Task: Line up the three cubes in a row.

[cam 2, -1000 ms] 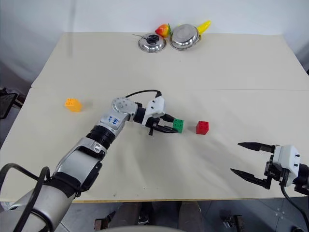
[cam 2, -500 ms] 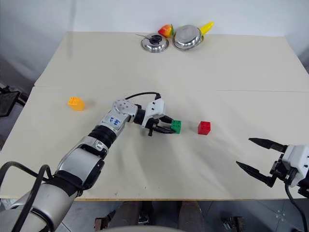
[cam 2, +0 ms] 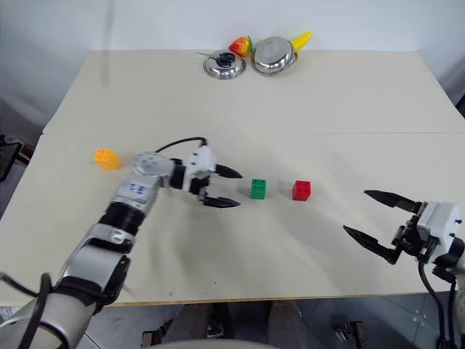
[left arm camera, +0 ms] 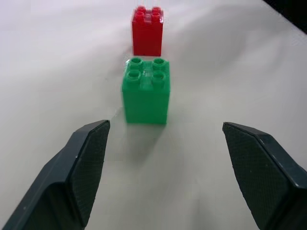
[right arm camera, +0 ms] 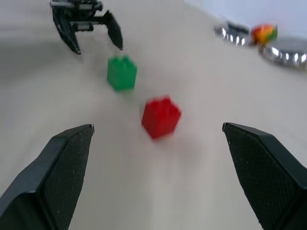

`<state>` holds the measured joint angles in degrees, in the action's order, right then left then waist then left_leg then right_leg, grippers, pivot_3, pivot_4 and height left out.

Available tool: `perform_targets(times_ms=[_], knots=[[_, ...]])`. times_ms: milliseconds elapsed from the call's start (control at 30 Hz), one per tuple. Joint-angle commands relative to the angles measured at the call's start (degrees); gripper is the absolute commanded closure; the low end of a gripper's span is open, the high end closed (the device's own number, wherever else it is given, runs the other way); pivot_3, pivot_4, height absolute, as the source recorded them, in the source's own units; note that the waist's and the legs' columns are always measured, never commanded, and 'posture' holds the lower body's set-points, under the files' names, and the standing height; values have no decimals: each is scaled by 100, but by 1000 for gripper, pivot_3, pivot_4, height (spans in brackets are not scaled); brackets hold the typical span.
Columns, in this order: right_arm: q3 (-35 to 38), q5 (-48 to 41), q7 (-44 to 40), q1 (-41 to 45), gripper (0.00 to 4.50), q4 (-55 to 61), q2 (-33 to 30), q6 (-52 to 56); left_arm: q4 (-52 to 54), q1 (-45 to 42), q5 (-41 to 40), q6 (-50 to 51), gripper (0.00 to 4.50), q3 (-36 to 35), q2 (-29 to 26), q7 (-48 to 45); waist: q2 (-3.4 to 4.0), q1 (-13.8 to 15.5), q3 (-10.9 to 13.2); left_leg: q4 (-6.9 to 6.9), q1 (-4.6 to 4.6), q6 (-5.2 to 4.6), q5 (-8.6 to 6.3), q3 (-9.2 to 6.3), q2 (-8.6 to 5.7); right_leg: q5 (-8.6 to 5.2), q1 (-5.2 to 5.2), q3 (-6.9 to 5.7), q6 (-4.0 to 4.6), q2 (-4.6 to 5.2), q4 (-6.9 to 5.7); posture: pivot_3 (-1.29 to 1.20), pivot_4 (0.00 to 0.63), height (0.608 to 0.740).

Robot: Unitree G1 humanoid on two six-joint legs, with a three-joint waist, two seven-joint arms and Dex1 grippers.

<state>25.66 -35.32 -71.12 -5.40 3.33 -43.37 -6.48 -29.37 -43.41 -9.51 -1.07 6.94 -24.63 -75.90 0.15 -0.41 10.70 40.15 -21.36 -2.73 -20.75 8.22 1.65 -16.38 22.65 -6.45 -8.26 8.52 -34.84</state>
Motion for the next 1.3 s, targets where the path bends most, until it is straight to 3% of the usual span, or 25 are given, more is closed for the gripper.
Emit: perform_targets(times_ms=[33, 100, 133, 233, 333, 467, 667, 833, 1067, 1300], knots=[[-299, -203, -63, 273, 0, 324, 229, -10, 761, 645, -664, -128, 493, -702, -460, -162, 0, 16, 0, 1, 0, 0, 0, 0, -1, 0, 0, 0, 0, 1, -2, 0, 150, 740], [-665, -153, -129, 445, 0, 523, 401, -12, 1237, 1334, -935, 86, 493, -1261, -880, 66, 1, 6, -1, 2, 1, 0, 0, -1, -1, 0, -1, 1, 0, 2, -3, 0, 150, 740], [-783, -121, -145, 520, 0, 569, 458, -23, 1448, 1631, -1015, 168, 147, -1458, -1013, 212, 2, 8, -1, 2, 2, 0, 0, -1, 0, 0, -1, 1, 0, 3, -2, 0, 150, 740], [-1099, -142, -282, 765, 0, 647, 497, 83, 2050, 2783, -1241, 210, 23, -2317, -1136, 936, 2, 17, -1, 2, 1, 0, -1, -2, -4, 0, -2, 5, 1, 7, -3, 0, 150, 740], [-1352, -144, -264, 854, 0, 769, 375, 508, 2419, 4054, -1212, -81, 23, -3383, -1001, 1880, 0, 21, -2, 2, 8, -2, -4, -7, -6, 0, -8, 11, 1, 15, -4, 0, 150, 740], [-1363, -172, -289, 935, 0, 707, 504, 450, 2724, 4991, -1323, -240, 23, -4350, -650, 2963, -7, 60, -3, 1, 7, 1, -7, -15, -5, -1, -9, 5, 3, 19, 0, 0, 150, 740], [-1277, -120, -275, 1055, 0, 426, 738, 175, 2920, 5752, -1298, -307, 23, -4756, -219, 3796, -17, 34, -12, -6, 16, 7, -12, -12, -5, 0, -12, 6, 6, 25, 3, 0, 150, 740], [-1125, -213, -22, 1217, 0, 308, 889, 163, 3142, 5370, -1249, 51, 23, -4232, -117, 4245, -21, 66, -15, -6, 16, 8, -12, -9, -4, 0, -8, 5, 8, 24, -2, 0, 150, 740], [-1082, -220, -40, 1154, 0, 259, 877, 180, 2717, 3397, -917, 1476, 23, -3488, -155, 5752, -30, 52, -22, -6, 14, 7, -11, -1, -6, 1, -6, 6, 10, 14, -10, 0, 150, 740], [-1136, -138, 100, 1005, 0, 426, 994, 143, 1753, 2250, -480, 1768, 23, -2897, -193, 6237, -31, 16, -23, -12, 17, 8, -11, 19, -1, 1, 0, -5, 10, 1, -8, 0, 150, 740]])
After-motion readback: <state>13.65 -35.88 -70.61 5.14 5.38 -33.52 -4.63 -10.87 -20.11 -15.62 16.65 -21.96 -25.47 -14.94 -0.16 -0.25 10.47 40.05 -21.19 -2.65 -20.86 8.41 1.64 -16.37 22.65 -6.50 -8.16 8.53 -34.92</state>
